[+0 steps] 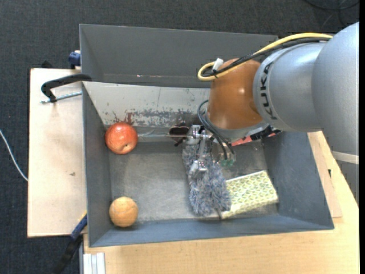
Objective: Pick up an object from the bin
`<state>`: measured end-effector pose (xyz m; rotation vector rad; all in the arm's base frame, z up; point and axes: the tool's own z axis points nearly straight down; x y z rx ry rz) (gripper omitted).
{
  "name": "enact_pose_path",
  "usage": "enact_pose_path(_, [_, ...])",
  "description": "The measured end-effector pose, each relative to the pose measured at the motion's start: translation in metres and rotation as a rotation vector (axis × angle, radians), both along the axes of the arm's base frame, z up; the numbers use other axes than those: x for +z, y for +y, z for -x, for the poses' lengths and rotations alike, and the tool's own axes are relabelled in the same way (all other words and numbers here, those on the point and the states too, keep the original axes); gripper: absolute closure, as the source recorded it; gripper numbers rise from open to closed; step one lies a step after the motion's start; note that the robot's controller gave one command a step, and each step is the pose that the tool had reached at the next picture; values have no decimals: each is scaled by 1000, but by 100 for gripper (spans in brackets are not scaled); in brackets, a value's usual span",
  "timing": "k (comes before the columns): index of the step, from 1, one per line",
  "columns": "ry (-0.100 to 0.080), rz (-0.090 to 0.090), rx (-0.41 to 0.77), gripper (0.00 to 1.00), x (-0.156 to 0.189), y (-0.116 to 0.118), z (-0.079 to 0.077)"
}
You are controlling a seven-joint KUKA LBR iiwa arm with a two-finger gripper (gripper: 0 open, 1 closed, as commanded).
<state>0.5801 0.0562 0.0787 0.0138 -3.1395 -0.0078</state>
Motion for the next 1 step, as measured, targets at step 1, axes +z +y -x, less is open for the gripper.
enact_pose_path(1, [-9, 8, 160, 100, -3, -2, -20])
